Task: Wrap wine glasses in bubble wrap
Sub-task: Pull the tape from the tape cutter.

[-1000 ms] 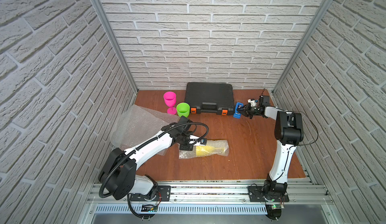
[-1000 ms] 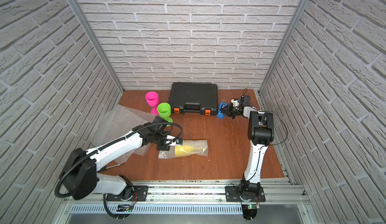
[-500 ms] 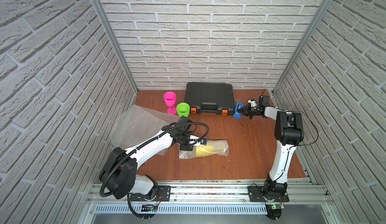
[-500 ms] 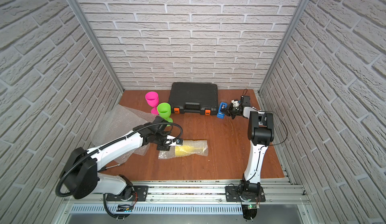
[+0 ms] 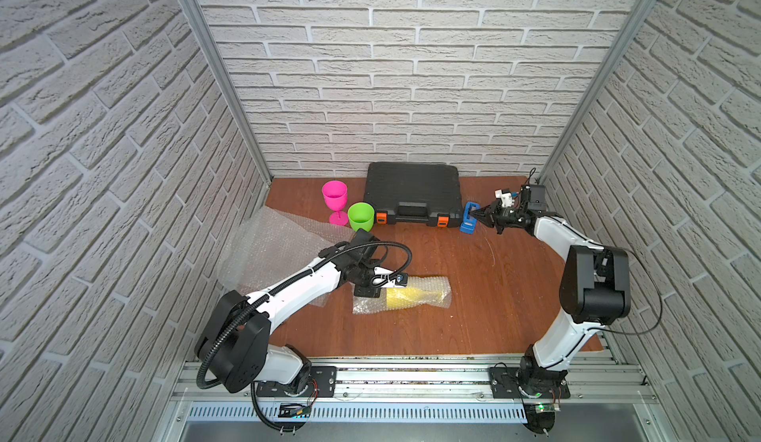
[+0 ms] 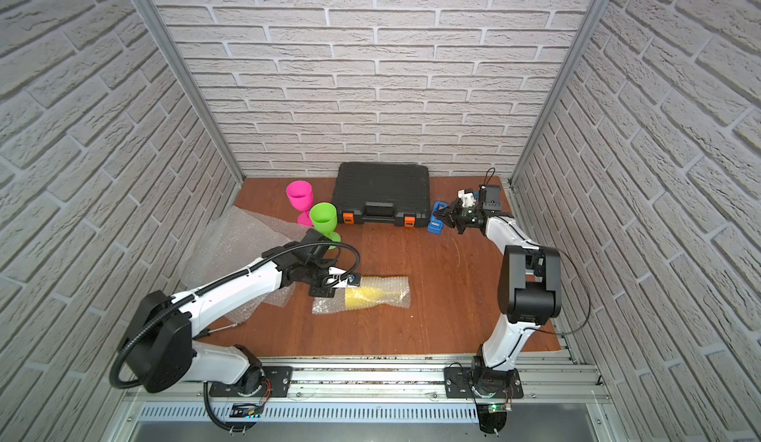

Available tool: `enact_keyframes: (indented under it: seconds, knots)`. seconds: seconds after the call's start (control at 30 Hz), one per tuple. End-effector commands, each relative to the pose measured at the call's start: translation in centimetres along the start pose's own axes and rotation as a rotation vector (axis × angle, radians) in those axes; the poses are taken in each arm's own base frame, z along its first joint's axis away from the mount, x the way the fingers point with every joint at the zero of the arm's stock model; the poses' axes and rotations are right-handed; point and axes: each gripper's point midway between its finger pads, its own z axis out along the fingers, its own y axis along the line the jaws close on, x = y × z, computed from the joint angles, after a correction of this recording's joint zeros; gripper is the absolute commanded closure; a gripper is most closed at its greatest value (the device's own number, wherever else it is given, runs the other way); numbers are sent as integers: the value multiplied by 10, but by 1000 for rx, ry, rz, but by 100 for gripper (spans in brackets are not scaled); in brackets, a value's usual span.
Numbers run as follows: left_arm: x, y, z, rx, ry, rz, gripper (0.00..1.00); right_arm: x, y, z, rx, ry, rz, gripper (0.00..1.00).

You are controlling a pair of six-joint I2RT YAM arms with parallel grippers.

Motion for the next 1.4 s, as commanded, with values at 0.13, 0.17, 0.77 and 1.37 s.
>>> enact_keyframes:
  seconds: [0.13,0.17,0.77,1.37]
  knots:
    - [1,-11,1,41,11,5,97,55,-36,9,35,85,56,97]
    - [1,-11,2,45,12,5,97,61,-41,13,40,99,59,97]
    - [7,-15,6,61,39,-3,97,123,-132,37,160,218,166,88]
    - [8,-15,7,62,45,1,98,16,-61,1,150,-98,-268,50]
